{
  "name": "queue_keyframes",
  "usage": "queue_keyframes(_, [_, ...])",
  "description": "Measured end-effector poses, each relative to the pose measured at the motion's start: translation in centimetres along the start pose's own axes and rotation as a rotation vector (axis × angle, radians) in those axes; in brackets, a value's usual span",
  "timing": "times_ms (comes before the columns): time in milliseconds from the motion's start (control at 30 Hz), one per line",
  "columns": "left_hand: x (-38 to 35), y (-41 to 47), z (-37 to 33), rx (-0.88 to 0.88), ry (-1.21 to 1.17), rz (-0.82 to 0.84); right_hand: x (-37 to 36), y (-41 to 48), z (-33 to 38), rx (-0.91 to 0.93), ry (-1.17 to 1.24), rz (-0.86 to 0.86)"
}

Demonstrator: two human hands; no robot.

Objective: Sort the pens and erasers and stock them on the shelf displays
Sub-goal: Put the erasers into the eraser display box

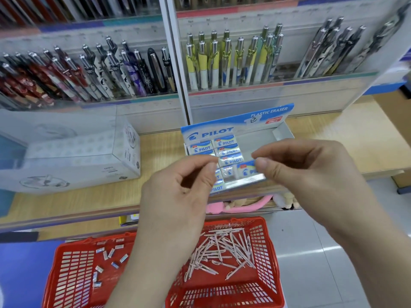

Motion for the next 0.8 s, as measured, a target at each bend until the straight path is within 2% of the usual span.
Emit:
queue_keyframes(100, [0.7, 0.7, 1.9, -0.037, 0.274, -0.069, 0.3, 1.2, 0.1, 0.031, -0.371, -0.057])
queue_keyframes(267, [0.0, 0.9, 3.5, 0.036, 0.351, -0.052, -1.4, 2.2, -0.4, -0.019, -0.725, 0.024])
queue_keyframes(433, [0.1, 1.1, 3.8, 0.066, 0.348, -0.078, -1.8, 3.0, -0.5, -0.075, -0.859, 0.031])
queue_keyframes(567, [0.1, 1.1, 3.7, 0.078, 0.343, -0.068, -2.2, 3.6, -0.3, -0.087, -0.944, 0.104])
queue_keyframes(667, [0.3, 1.1, 3.6, 0.087, 0.302, -0.058, -2.6, 4.0, -0.3, -0.111, -0.947, 0.147])
queue_keyframes(800, [0.3, 1.3, 3.6, 0.106, 0.248, -0.047, -2.5, 4.2, -0.5, -0.149, -0.817, 0.163])
Point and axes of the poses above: each hand's wrist, its own y-axis towards the middle knuckle, its own x-axis out of the back of the hand, z = x × y, the point moved 3 cm from there along y, towards the middle knuckle, and after that the axes turned 3 degrees about z, right-handed, at the moved point
